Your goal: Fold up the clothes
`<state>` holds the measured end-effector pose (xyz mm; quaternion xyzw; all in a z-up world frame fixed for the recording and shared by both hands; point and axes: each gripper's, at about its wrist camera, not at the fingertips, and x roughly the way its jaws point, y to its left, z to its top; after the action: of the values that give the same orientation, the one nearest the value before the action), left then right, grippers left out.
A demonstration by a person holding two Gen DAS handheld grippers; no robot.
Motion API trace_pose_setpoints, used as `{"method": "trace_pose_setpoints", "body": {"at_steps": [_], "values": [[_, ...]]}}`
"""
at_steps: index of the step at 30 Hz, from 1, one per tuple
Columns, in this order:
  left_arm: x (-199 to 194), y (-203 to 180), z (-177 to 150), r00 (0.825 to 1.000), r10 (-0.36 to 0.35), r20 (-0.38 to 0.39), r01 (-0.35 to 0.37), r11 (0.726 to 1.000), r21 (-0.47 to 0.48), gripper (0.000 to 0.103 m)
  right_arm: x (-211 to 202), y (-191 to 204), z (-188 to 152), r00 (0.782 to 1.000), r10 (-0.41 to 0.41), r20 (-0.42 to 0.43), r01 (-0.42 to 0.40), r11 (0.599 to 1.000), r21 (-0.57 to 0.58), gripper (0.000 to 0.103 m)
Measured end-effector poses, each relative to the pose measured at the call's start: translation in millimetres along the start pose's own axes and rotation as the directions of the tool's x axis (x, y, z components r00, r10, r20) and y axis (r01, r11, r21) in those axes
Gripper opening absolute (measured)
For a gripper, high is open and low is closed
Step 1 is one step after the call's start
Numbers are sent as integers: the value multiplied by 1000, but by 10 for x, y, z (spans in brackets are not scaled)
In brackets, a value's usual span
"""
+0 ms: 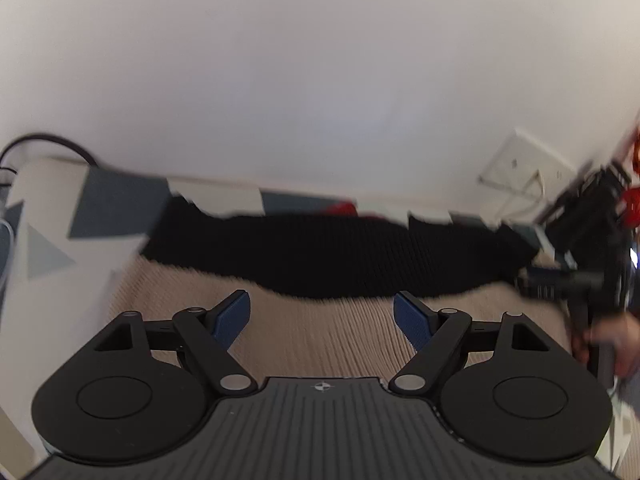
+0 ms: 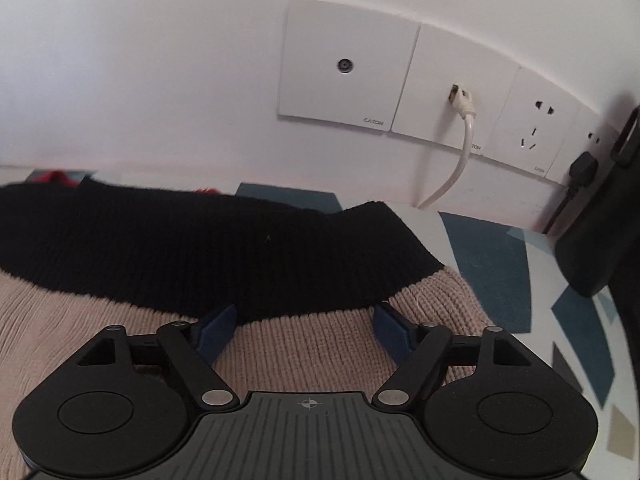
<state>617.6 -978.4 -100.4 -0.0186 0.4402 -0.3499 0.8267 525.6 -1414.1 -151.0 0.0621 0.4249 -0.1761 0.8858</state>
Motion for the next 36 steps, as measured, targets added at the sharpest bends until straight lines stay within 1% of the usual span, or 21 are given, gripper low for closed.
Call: {"method": "trace_pose_setpoints", "body": {"at_steps": [2,4,6,7,8,10,12,13,15,16,19,22,24,25,27,29,31,32,33,34,36], "values": [[-2,-141,-112,1000,4,2,-4,1000,22,81,70,-64,11,1000,4,13,-5,998,57,84],[-41,-287,-212,1000,8,13,-9,999,49,81,70,-38,4,999,-11,32,9,999,51,88],[-132,-409,-328,999,45,16,-45,998,47,81,59,-16,-4,999,-22,50,19,999,47,85],[-177,-441,-388,998,58,14,-58,997,46,81,-16,-26,-19,998,-4,61,1,999,49,78],[-277,-505,-482,998,68,19,-69,996,58,84,-149,-28,-53,997,20,75,-23,999,38,78],[-405,-559,-667,993,114,41,-117,990,82,90,-421,-31,-129,993,67,101,-68,998,15,84],[-391,-566,-817,989,146,21,-147,985,89,92,-727,-12,-280,988,102,114,-102,995,-11,91],[-321,-541,-871,987,159,-8,-158,985,74,92,-828,6,-353,987,113,112,-110,994,-27,91],[-226,-536,-973,980,199,8,-199,977,83,94,-849,61,-467,992,97,75,-92,993,-68,91],[-197,-557,-987,976,216,21,-217,973,84,97,-826,92,-523,995,85,57,-80,993,-84,96],[-132,-610,-1002,964,259,54,-262,962,74,103,-715,63,-600,992,98,76,-99,995,8,101],[-109,-624,-988,957,282,65,-285,957,45,103,-681,53,-634,989,104,101,-112,991,76,101],[-258,-607,-979,959,272,79,-272,962,-10,102,-712,8,-665,987,111,118,-124,987,107,101],[-336,-598,-975,960,267,87,-265,964,-39,95,-785,-37,-688,984,119,129,-137,981,135,101],[-667,-498,-1088,951,272,147,-252,958,-137,92,-944,-126,-742,979,136,155,-164,969,184,97],[-1006,-393,-1207,937,282,207,-232,944,-235,92,-1243,-179,-858,964,157,213,-197,964,179,98],[-1253,-223,-1427,935,295,196,-210,907,-364,92,-1517,-266,-1032,958,165,237,-211,960,185,99],[-1337,-141,-1544,940,284,191,-180,885,-429,92,-1632,-335,-1131,956,170,241,-220,954,203,99],[-1416,-60,-1661,944,271,187,-149,858,-492,92,-1716,-442,-1249,955,181,234,-239,938,251,99],[-1451,-37,-1736,943,280,177,-156,847,-508,92,-1793,-553,-1367,954,195,228,-260,918,300,99],[-1513,-4,-1876,940,302,156,-177,828,-532,92,-1872,-801,-1612,944,239,228,-315,855,412,98]]}}
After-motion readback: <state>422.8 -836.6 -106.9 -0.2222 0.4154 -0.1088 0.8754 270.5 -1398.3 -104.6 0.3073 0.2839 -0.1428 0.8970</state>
